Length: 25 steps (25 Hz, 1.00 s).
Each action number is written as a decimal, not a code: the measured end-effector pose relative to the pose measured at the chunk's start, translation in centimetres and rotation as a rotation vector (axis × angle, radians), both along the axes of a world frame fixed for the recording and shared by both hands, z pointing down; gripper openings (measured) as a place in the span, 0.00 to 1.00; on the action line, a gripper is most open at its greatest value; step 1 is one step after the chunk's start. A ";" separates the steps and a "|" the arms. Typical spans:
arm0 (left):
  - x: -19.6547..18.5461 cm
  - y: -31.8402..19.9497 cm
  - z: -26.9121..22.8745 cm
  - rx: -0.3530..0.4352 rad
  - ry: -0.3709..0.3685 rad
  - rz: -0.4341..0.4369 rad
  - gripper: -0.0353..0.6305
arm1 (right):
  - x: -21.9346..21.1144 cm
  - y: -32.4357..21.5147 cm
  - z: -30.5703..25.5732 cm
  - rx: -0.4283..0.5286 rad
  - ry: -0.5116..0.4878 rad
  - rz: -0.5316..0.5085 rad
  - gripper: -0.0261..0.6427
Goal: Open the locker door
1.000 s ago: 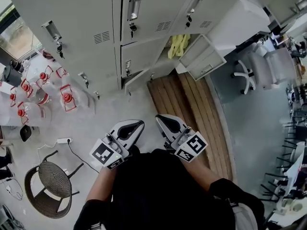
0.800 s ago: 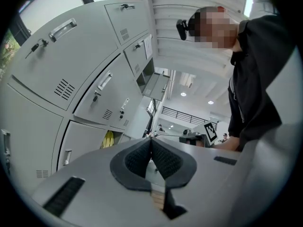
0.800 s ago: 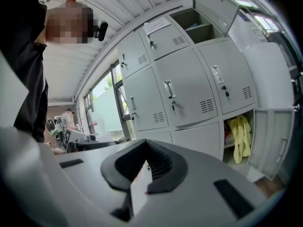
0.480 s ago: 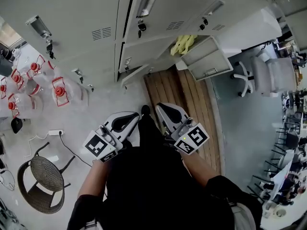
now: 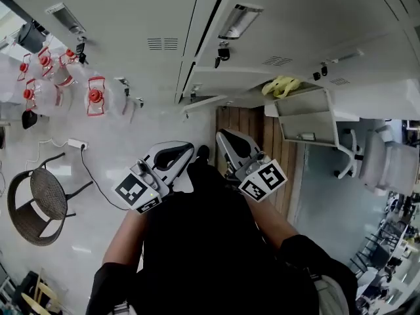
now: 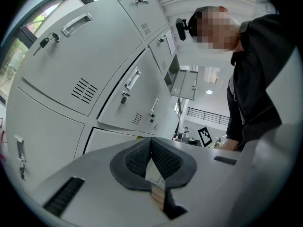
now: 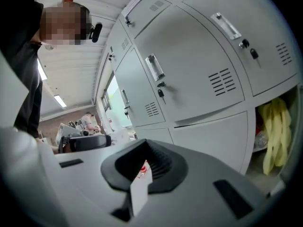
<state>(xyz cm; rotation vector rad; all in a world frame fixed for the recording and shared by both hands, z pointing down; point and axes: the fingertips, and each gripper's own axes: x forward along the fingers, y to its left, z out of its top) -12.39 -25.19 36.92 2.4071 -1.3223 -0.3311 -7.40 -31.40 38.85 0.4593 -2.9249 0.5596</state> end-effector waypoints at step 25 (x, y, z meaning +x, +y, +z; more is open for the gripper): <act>-5.6 -4.1 12.6 -0.104 0.028 -0.298 0.07 | -5.2 -7.1 13.6 0.012 0.060 -0.087 0.06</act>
